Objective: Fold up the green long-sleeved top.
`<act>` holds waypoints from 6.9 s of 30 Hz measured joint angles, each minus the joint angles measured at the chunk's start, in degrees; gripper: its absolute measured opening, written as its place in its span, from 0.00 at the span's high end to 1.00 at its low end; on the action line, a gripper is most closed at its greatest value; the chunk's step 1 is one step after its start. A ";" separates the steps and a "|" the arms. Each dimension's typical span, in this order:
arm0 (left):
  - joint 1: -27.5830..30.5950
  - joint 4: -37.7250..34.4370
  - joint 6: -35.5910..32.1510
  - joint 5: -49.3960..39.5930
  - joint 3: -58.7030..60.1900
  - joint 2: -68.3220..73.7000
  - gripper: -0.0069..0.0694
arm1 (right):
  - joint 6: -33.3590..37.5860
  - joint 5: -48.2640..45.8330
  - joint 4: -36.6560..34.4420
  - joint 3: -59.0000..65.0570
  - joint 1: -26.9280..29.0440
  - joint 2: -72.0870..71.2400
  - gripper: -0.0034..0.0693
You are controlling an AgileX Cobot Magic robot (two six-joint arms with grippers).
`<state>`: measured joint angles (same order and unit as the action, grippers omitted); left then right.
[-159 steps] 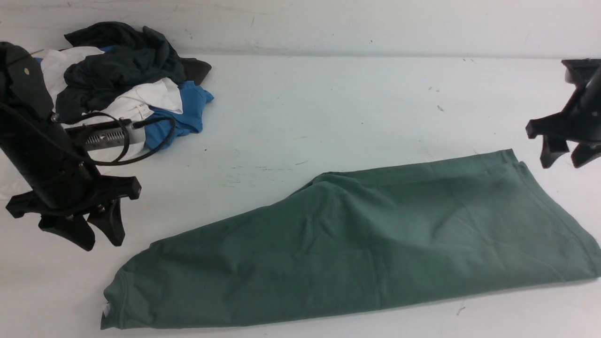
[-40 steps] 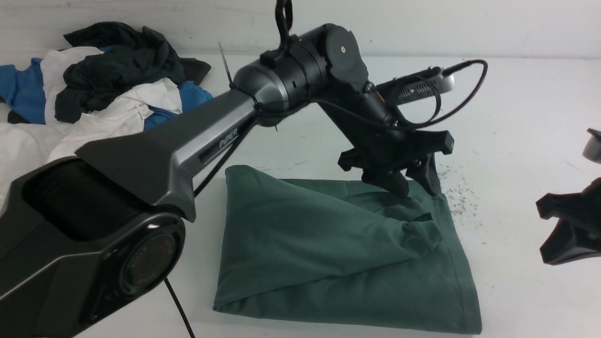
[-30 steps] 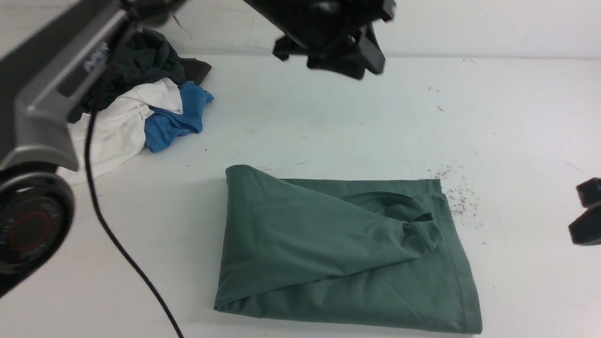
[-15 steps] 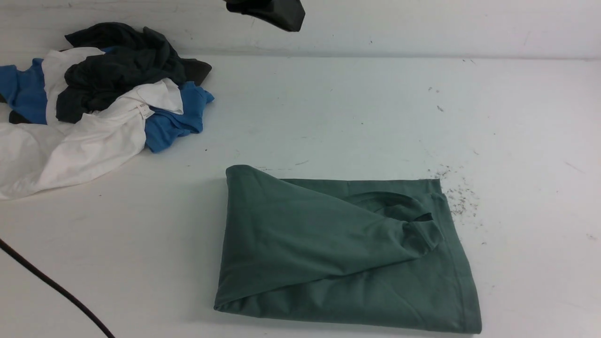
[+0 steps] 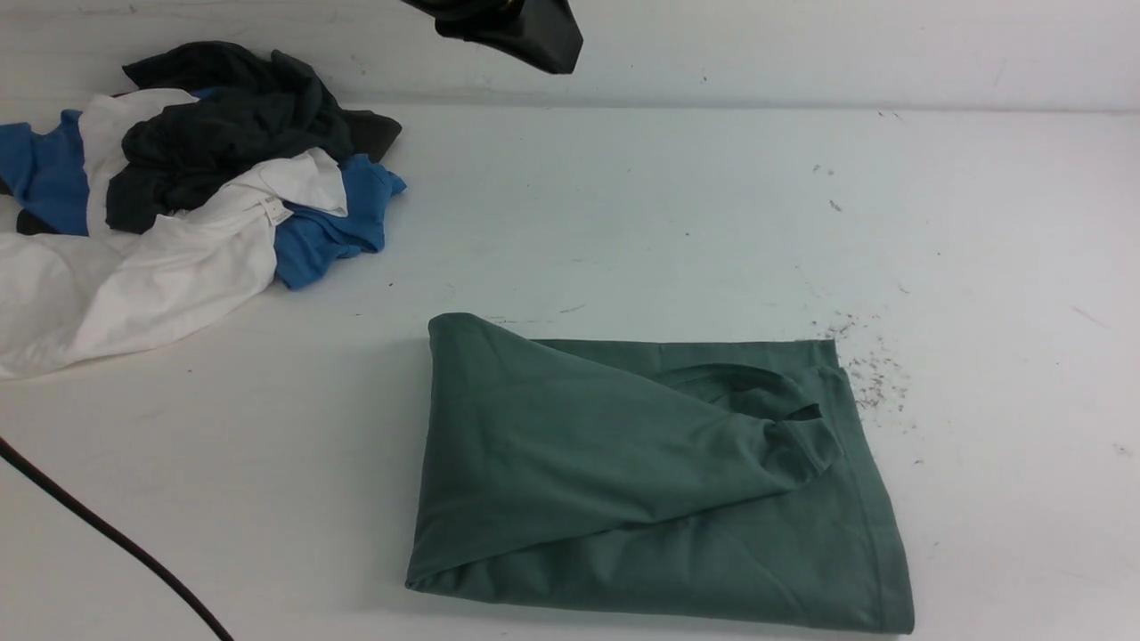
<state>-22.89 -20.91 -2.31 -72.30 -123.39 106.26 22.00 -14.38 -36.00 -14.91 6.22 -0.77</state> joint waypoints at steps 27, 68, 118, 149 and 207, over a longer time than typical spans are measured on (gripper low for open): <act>0.00 -0.26 0.35 0.00 0.00 0.00 0.91 | -24.84 13.09 -61.97 3.59 0.00 0.00 0.97; 0.00 0.18 -0.01 0.00 0.45 2.38 0.91 | -24.84 2.07 33.01 15.50 2.38 0.00 0.97; -0.06 11.10 3.25 14.50 83.59 -79.53 0.91 | -26.10 -6.69 37.29 16.31 -4.50 0.00 0.97; -0.06 11.78 2.78 45.51 90.74 -89.80 0.91 | -16.05 -6.69 37.73 16.31 -4.50 0.00 0.97; 22.16 17.55 1.01 51.92 124.87 -106.85 0.91 | -16.05 -6.71 37.89 16.31 -4.50 0.00 0.97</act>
<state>-0.73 -3.36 -1.30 -20.38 1.48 -0.58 5.95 -21.08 1.89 1.40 1.72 -0.77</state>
